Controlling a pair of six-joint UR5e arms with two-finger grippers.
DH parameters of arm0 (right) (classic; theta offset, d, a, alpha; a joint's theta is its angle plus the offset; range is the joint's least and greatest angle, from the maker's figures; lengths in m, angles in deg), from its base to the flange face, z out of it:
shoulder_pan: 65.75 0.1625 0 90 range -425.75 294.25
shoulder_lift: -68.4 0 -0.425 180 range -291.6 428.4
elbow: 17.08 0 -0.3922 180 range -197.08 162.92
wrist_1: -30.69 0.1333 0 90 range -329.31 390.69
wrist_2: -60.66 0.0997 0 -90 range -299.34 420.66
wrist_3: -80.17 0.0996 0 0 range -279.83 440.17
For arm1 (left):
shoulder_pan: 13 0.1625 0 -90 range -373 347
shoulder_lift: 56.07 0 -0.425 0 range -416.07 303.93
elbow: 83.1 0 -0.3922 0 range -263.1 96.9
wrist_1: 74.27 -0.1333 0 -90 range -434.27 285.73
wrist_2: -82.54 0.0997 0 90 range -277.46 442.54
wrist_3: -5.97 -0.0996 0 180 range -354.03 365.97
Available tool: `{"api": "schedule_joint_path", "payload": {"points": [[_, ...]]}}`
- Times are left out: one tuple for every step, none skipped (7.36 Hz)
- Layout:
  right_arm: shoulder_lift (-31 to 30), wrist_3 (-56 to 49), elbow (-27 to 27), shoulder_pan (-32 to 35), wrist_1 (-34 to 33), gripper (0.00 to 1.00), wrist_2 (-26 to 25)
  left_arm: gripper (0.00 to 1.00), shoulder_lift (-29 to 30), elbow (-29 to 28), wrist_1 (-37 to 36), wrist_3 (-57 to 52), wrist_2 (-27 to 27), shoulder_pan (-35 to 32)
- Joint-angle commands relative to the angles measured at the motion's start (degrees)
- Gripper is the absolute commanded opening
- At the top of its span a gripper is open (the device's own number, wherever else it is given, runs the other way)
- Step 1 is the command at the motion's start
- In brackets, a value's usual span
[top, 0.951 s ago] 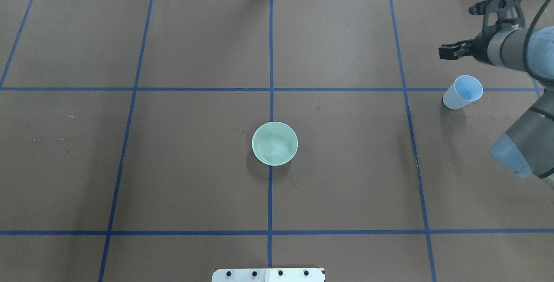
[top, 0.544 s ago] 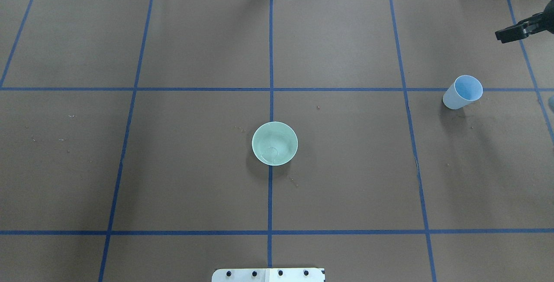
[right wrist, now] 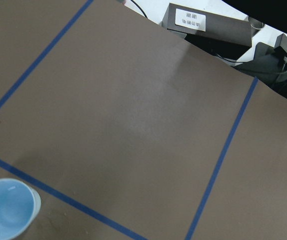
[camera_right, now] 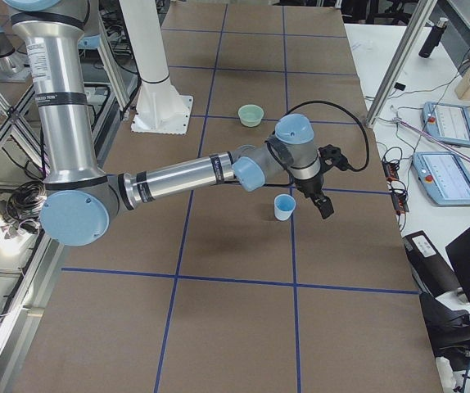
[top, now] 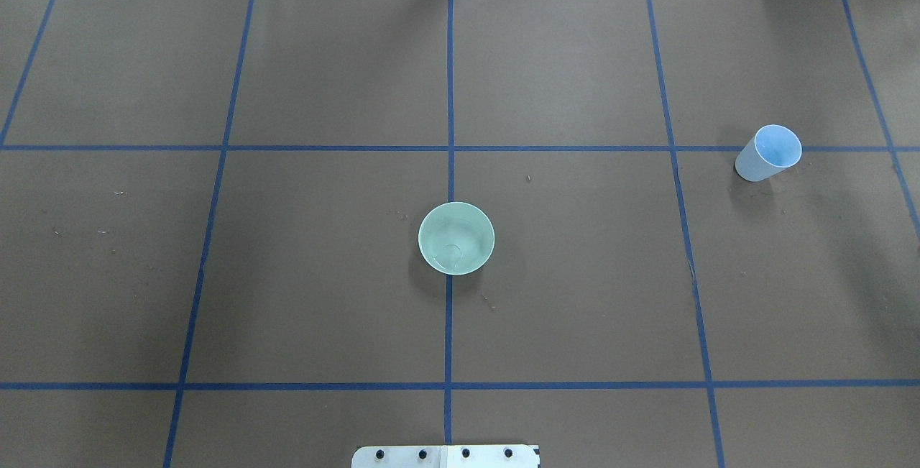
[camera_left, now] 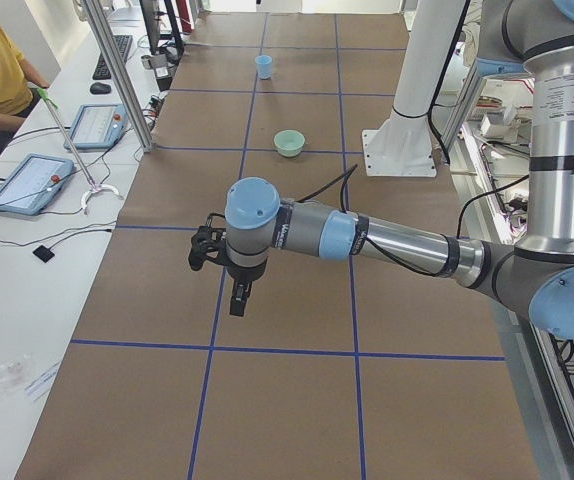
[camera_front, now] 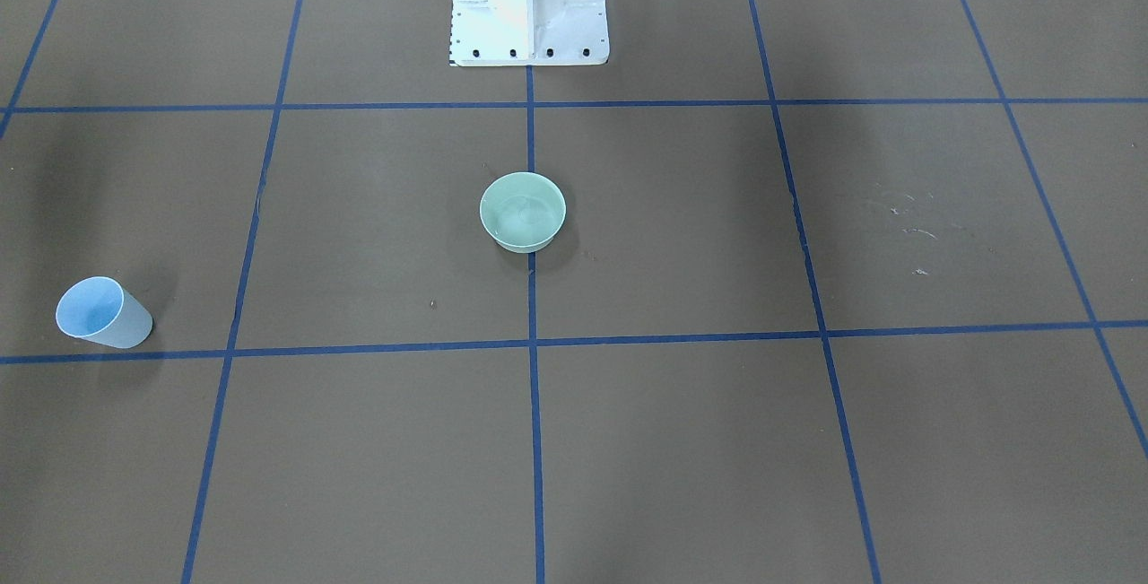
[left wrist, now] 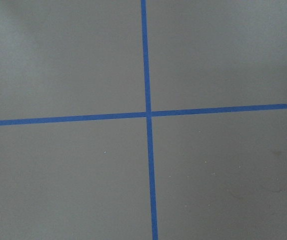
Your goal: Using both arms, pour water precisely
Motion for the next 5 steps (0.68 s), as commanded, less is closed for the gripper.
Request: {"api": "schedule_joint_path", "payload": {"points": [[-5.1,-4.3,2.7,4.4,0.1,1.00,1.8,1.00,3.5,2.1,0.0,6.4,-1.0,5.5],[-6.9,-9.2,2.8,5.1,0.0,1.00,1.8,1.00,5.8,2.3,-0.1,7.8,-0.8,8.3],[-7.5,-10.9,3.6,5.7,-1.1,1.00,2.0,1.00,7.4,2.3,0.1,8.5,-0.6,11.1],[-7.6,-11.4,4.9,5.7,-4.2,1.00,2.2,1.00,10.4,2.0,-0.4,8.6,-0.9,13.2],[-8.1,-13.9,5.2,5.8,-5.9,1.00,2.2,1.00,10.8,1.7,0.2,8.6,-1.0,14.5]]}}
